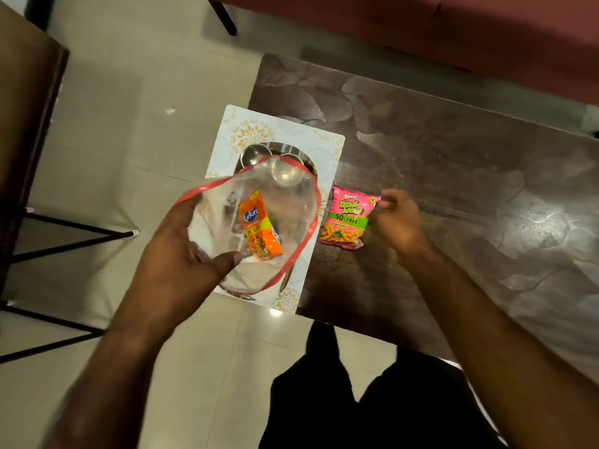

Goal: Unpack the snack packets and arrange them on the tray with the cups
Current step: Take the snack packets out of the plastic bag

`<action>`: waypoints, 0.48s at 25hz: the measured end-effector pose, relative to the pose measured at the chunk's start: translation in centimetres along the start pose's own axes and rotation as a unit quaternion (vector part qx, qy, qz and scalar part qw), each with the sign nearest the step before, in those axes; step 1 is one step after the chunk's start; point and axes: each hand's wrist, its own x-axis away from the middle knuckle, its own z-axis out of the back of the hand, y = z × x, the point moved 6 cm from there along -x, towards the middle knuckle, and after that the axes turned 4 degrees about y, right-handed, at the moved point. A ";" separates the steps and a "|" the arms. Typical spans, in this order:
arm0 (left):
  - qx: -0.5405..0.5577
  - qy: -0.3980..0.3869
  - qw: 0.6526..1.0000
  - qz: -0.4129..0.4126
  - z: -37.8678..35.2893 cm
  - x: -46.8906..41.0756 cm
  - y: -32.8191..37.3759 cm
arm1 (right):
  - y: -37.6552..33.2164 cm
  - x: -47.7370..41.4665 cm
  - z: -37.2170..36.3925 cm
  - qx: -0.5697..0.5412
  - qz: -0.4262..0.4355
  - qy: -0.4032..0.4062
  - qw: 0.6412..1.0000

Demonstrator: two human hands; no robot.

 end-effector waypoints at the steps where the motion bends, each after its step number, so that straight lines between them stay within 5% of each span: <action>1: 0.013 -0.003 1.000 0.001 -0.3 0.0 0.4 | -2.4 2.0 1.3 -0.009 0.047 -0.014 0.999; 5: 0.043 -0.013 0.999 -0.015 -0.9 0.6 2.2 | -13.2 12.5 2.3 -0.101 0.201 -0.236 0.945; 7: 0.029 -0.005 0.999 -0.023 -1.2 1.1 2.9 | -15.5 15.5 -1.0 0.005 0.209 -0.313 0.926; 10: 0.039 0.023 0.998 -0.043 -1.7 2.5 4.4 | -15.1 15.3 -7.7 0.285 0.214 -0.282 0.891; 12: 0.050 0.030 0.997 -0.049 -2.0 3.5 5.4 | -12.9 13.5 -11.0 0.355 0.142 -0.262 0.886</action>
